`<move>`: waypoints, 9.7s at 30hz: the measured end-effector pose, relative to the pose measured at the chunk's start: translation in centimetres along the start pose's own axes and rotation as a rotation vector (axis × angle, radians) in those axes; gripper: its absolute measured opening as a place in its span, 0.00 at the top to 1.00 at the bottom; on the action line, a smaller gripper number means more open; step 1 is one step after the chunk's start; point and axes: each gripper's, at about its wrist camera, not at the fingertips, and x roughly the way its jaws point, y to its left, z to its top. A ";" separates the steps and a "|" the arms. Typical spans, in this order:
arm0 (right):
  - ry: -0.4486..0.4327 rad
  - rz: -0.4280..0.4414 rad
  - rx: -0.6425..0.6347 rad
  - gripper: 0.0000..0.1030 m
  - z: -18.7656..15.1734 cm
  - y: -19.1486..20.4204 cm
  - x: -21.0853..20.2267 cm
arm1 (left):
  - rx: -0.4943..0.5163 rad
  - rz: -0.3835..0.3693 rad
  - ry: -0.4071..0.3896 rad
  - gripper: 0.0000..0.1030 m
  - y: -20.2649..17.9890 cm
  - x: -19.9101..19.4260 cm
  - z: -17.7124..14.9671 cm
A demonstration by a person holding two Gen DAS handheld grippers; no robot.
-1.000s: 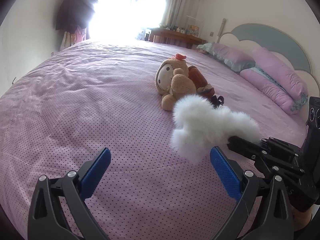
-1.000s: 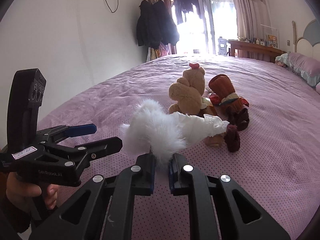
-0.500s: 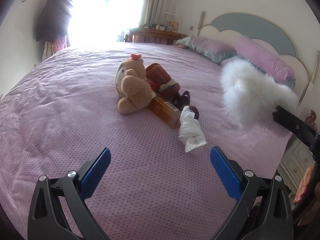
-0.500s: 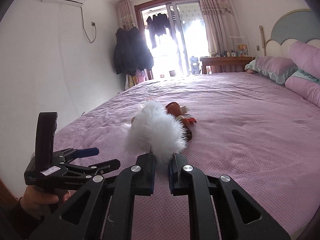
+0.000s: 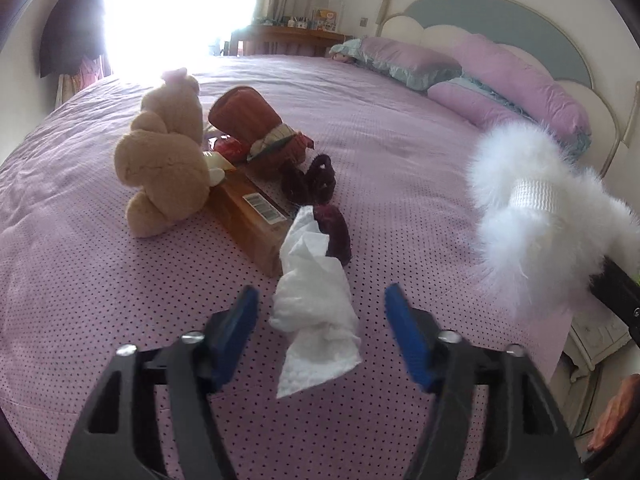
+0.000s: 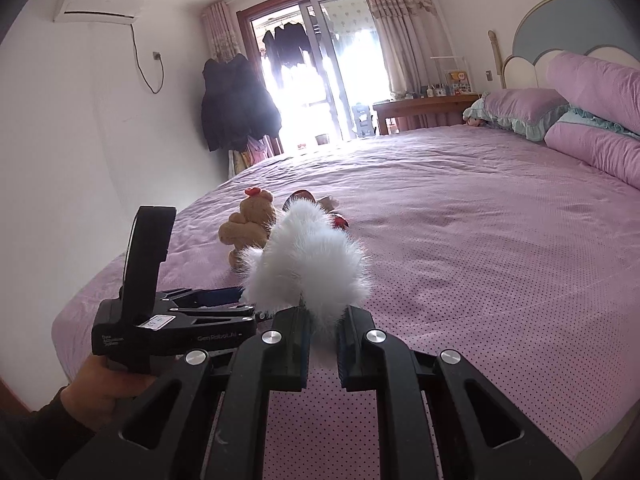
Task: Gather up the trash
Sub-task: 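Grasp the white tissue near the bottle with the left gripper, then carry the tissue and fluffy toy over the yellow bin with both grippers, then open both grippers to drop the tissue and fluffy toy into the bin, then move both grippers back over the bed toward the teddy bear, then grasp the brown sock with the right gripper while the left grasps the teddy bear, then carry the teddy bear and brown sock over the yellow bin, then open both grippers to drop the teddy bear and sock into the bin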
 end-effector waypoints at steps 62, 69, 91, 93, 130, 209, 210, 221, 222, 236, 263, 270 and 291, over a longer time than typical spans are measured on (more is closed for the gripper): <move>0.310 -0.622 0.631 0.54 -26.1 -13.2 -24.4 | 0.544 -0.613 0.497 0.67 -30.8 1.1 -22.5; 0.322 -0.633 0.628 0.52 -26.0 -13.5 -24.8 | 0.553 -0.638 0.495 0.17 -31.8 1.0 -22.9; 0.178 -0.441 0.377 0.52 -18.2 -8.1 -20.1 | 0.475 -0.470 0.194 0.13 -23.3 -5.5 -15.6; 0.146 -0.393 0.333 0.52 -16.5 -7.1 -19.0 | 0.455 -0.424 0.142 0.12 -21.5 -6.7 -14.4; -0.027 -0.015 -0.094 0.08 0.5 7.4 5.8 | -0.075 0.121 -0.219 0.04 5.0 -10.5 -3.3; 0.157 0.143 0.037 0.81 4.1 2.4 14.4 | -0.155 0.150 -0.144 0.46 10.4 0.6 8.0; 0.157 0.142 0.033 0.81 4.1 2.5 14.3 | -0.163 0.140 -0.150 0.46 10.5 0.1 7.8; 0.145 0.151 0.001 0.81 3.6 4.5 11.2 | -0.090 0.078 -0.189 0.46 7.3 -6.4 4.6; 0.143 0.152 0.002 0.81 3.4 4.6 10.7 | -0.082 0.069 -0.188 0.46 6.9 -6.9 4.2; 0.097 0.077 0.011 0.81 0.3 3.7 0.3 | 0.013 -0.101 -0.156 0.46 0.6 -9.9 -0.7; 0.214 -0.441 0.482 0.81 -18.7 -8.7 -20.7 | 0.367 -0.589 0.203 0.46 -24.1 -3.8 -14.9; 0.398 -0.456 0.576 0.65 -24.6 -10.5 -20.1 | 0.411 -0.595 0.301 0.46 -26.7 -1.9 -17.6; 0.331 -0.573 0.593 0.55 -25.2 -12.5 -25.0 | 0.558 -0.615 0.432 0.46 -31.6 0.7 -22.8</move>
